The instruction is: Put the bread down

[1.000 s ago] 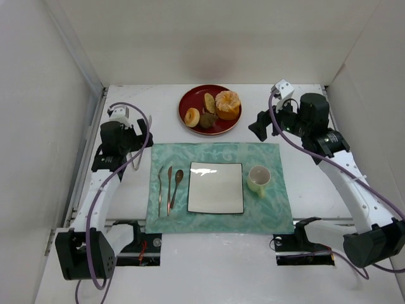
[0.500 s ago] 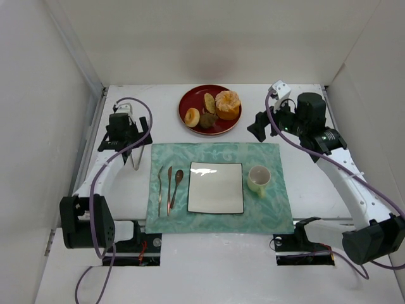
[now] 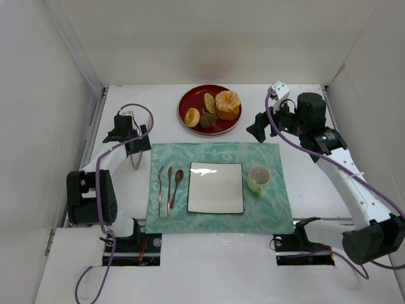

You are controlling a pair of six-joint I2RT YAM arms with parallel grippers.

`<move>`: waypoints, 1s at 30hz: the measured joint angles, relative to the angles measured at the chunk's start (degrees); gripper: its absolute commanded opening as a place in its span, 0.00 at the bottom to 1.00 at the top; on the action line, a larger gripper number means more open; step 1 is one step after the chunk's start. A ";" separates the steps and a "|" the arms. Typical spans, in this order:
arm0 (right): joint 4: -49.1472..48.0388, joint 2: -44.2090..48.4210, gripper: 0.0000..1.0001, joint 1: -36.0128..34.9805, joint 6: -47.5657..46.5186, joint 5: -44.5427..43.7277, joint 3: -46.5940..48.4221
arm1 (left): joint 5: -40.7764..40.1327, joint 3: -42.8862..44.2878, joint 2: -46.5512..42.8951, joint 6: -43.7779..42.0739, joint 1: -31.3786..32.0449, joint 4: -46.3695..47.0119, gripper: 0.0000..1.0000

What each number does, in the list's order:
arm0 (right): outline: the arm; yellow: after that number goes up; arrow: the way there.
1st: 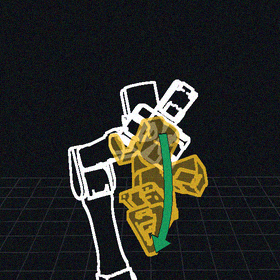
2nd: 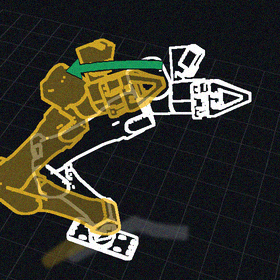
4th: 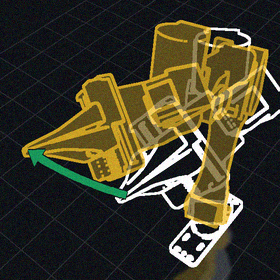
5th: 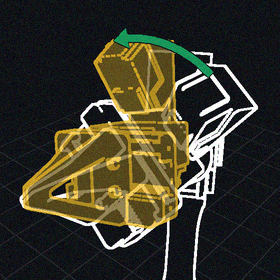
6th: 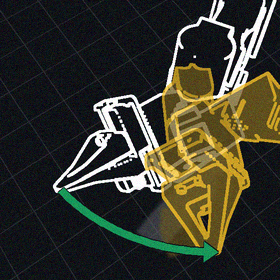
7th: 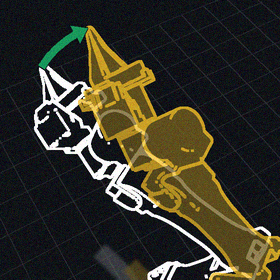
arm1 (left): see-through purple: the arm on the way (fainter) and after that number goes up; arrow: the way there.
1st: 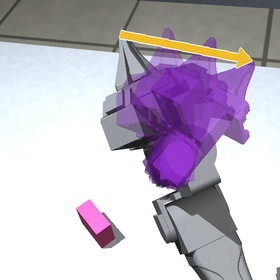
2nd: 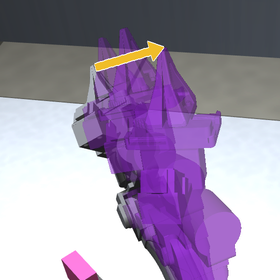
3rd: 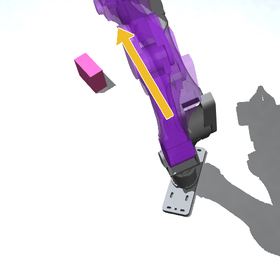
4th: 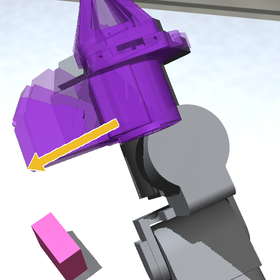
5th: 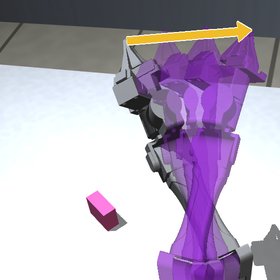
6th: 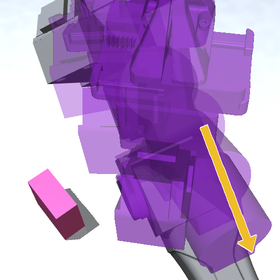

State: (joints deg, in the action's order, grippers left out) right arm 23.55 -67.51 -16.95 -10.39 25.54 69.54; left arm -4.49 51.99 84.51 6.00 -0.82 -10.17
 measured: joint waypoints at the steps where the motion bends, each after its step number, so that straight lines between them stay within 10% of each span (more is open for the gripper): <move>1: 0.00 0.02 1.00 -0.02 -0.02 0.02 0.00 | 0.00 0.02 0.61 -0.15 -0.28 -0.04 0.96; 30: 0.02 0.44 1.00 0.00 -0.13 0.55 0.00 | 0.94 4.90 12.50 -2.38 -1.20 -0.02 0.84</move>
State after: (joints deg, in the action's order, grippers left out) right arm 23.57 -67.07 -16.95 -10.52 26.09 69.54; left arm -3.55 56.88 97.01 3.62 -2.02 -10.20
